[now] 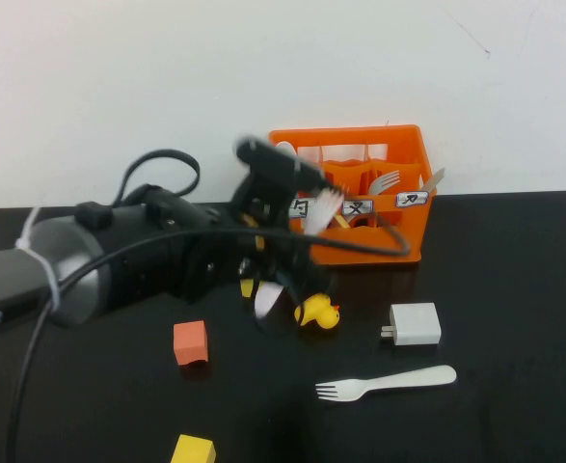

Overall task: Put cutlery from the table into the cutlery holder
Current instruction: Place the fork on the box

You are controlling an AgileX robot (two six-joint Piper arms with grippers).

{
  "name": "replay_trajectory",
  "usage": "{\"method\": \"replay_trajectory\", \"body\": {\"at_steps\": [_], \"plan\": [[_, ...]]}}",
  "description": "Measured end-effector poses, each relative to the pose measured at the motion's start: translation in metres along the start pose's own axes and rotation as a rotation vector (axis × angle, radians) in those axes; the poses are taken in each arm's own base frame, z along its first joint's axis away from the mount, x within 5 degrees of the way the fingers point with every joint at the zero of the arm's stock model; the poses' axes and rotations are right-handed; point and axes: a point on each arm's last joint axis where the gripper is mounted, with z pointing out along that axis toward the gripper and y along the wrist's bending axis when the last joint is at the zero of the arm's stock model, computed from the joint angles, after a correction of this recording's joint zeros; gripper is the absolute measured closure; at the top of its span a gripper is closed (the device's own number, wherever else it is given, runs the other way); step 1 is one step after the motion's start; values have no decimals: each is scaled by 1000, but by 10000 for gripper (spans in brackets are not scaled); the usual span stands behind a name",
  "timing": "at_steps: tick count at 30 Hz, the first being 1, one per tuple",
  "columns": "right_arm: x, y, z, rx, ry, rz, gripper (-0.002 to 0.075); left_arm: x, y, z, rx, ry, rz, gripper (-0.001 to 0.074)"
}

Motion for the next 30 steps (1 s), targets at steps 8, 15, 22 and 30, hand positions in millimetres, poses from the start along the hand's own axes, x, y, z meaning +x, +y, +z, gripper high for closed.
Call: {"method": "replay_trajectory", "body": {"at_steps": [8, 15, 22, 30], "plan": [[0, 0, 0, 0, 0, 0, 728, -44, -2, -17, 52, -478, -108, 631], [0, 0, 0, 0, 0, -4, 728, -65, 1, -22, 73, -846, -203, 631], [0, -1, 0, 7, -4, -4, 728, -68, 3, 12, 66, -950, -235, 631], [0, -1, 0, 7, -4, -4, 728, -73, 11, 51, 46, -937, -245, 631]]}}
